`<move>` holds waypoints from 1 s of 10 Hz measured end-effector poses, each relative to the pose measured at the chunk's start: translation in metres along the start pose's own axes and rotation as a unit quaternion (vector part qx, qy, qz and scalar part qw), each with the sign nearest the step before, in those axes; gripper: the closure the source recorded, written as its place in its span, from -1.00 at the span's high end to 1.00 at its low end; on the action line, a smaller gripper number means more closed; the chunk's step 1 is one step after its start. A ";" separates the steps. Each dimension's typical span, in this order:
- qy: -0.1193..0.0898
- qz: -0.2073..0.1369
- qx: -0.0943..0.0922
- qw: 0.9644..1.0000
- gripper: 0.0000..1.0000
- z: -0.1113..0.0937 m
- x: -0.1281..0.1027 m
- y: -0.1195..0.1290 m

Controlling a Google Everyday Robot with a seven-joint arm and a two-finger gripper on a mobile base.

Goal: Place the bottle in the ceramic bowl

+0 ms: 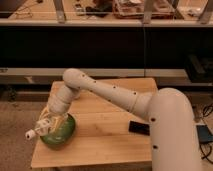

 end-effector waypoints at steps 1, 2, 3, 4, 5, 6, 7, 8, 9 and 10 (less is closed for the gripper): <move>0.001 0.000 -0.005 1.000 -1.00 0.007 0.003 0.002; 0.002 -0.002 -0.012 1.000 -1.00 0.016 0.007 0.003; 0.003 -0.004 -0.016 1.000 -1.00 0.021 0.009 0.003; 0.004 -0.008 -0.019 1.000 -1.00 0.028 0.012 0.003; 0.006 -0.010 -0.023 1.000 -1.00 0.035 0.018 0.004; 0.006 -0.011 -0.024 1.000 -1.00 0.039 0.021 0.005; 0.006 -0.012 -0.026 1.000 -1.00 0.043 0.024 0.006; 0.007 -0.014 -0.026 1.000 -1.00 0.048 0.027 0.005; 0.008 -0.016 -0.027 0.999 -1.00 0.052 0.031 0.003; 0.011 -0.019 -0.026 0.999 -1.00 0.055 0.034 0.001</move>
